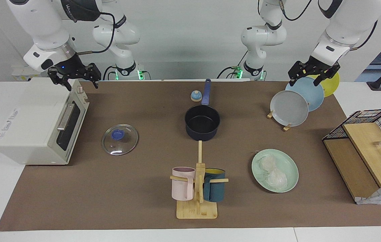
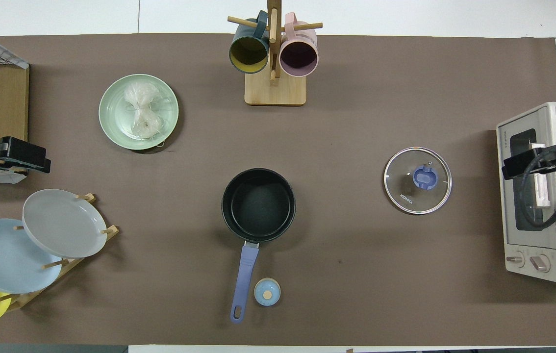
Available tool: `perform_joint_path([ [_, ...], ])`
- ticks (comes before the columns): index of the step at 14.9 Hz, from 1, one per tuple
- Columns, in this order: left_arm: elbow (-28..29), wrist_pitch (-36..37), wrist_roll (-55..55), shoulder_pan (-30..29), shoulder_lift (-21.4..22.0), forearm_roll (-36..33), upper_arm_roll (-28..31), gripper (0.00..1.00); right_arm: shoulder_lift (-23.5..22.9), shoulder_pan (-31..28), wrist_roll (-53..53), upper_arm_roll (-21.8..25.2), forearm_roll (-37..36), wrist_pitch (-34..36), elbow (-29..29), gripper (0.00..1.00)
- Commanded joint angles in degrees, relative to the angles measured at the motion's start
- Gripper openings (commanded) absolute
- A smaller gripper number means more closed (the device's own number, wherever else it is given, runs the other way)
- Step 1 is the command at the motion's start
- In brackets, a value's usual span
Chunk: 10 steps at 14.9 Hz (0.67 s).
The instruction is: Transfer vermicelli from plate to pot
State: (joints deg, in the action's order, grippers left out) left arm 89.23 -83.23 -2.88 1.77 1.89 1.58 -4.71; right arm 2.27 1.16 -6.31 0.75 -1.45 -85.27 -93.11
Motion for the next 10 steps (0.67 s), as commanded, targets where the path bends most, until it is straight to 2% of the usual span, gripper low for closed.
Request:
perform_joint_path([
  [1,-0.9,0.0,0.42,0.16,-0.4,-0.7,-0.13,1.0,0.19,-0.28,0.6,-0.49,-0.13,1.25,0.48,1.0],
  [10,0.94,-4.13,0.24,0.25,-0.13,-0.61,-0.13,1.0,0.19,-0.28,0.51,-0.84,-0.14,0.73,0.48,1.0],
])
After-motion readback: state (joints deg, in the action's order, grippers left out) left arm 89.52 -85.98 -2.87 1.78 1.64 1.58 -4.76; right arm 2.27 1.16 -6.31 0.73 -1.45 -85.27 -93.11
